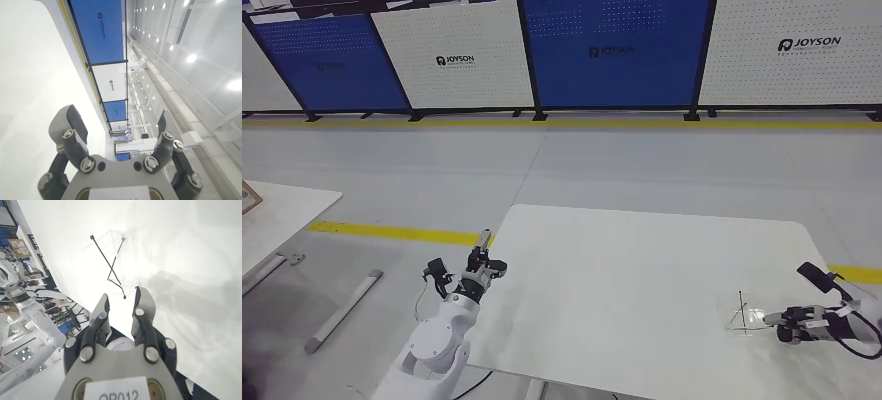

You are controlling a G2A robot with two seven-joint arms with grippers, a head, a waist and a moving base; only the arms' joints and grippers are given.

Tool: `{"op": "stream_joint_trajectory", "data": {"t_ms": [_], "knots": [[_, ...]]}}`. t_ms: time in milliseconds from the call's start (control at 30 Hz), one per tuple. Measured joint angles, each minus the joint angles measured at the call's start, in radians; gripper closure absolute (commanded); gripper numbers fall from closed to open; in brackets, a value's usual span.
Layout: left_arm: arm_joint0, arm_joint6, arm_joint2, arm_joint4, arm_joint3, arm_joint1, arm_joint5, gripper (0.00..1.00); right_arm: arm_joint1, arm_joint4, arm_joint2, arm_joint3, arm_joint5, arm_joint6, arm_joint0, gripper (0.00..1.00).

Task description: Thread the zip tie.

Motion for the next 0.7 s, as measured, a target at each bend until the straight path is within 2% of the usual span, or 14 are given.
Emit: {"op": "stream_joint_trajectory", "data": {"t_ms": [333,367,500,533,600,700], "knots": [[0.0,0.0,0.0,0.0,0.0,0.0,0.0,0.0,-0.003,0.009,-0.048,0.035,0.02,0.0,0.037,0.77],[0.0,0.0,0.0,0.0,0.0,0.0,0.0,0.0,-0.003,0.012,-0.052,0.039,0.02,0.0,0.04,0.81],[0.0,0.0,0.0,0.0,0.0,0.0,0.0,0.0,-0.004,0.017,-0.065,0.053,0.022,0.0,0.054,0.84],[0.0,0.0,0.0,0.0,0.0,0.0,0.0,0.0,-0.004,0.018,-0.068,0.057,0.022,0.0,0.058,0.86],[0.0,0.0,0.0,0.0,0.0,0.0,0.0,0.0,-0.005,0.016,-0.076,0.064,0.027,0.0,0.065,1.0],[0.0,0.0,0.0,0.0,0.0,0.0,0.0,0.0,-0.005,0.015,-0.082,0.068,0.029,0.0,0.072,1.0]]}}
